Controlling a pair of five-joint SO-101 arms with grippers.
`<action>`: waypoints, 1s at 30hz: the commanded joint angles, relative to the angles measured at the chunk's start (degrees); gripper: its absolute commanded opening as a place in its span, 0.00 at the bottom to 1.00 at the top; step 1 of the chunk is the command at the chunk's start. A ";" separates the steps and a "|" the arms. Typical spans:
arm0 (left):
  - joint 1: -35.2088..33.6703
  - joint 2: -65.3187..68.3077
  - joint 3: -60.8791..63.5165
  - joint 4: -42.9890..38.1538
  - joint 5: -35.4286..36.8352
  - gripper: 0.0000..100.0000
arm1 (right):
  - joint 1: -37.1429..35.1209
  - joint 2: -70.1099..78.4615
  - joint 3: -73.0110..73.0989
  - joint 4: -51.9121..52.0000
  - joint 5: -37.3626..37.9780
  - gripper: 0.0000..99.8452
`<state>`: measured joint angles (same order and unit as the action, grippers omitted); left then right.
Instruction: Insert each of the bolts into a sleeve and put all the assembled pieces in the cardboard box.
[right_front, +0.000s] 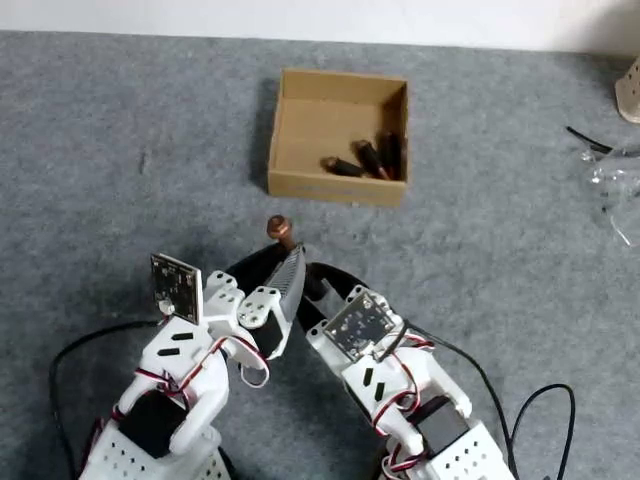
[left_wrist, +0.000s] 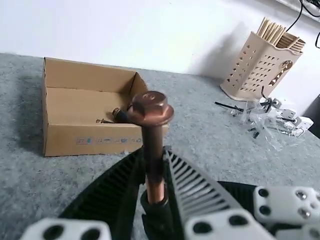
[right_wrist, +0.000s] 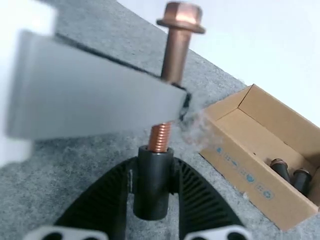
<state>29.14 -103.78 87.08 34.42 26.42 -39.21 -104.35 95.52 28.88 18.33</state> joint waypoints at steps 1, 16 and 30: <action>1.01 -0.40 0.40 0.18 0.44 0.00 | 1.63 -0.84 6.99 -2.33 0.62 0.01; -0.13 -0.40 1.10 0.26 13.89 0.00 | 1.71 -0.84 6.99 -2.42 0.53 0.01; 2.33 -0.66 4.88 -0.09 9.67 0.00 | 4.18 -0.84 6.90 -2.51 0.26 0.01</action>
<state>30.20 -104.48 91.91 34.33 39.16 -37.01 -104.35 95.69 28.88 18.42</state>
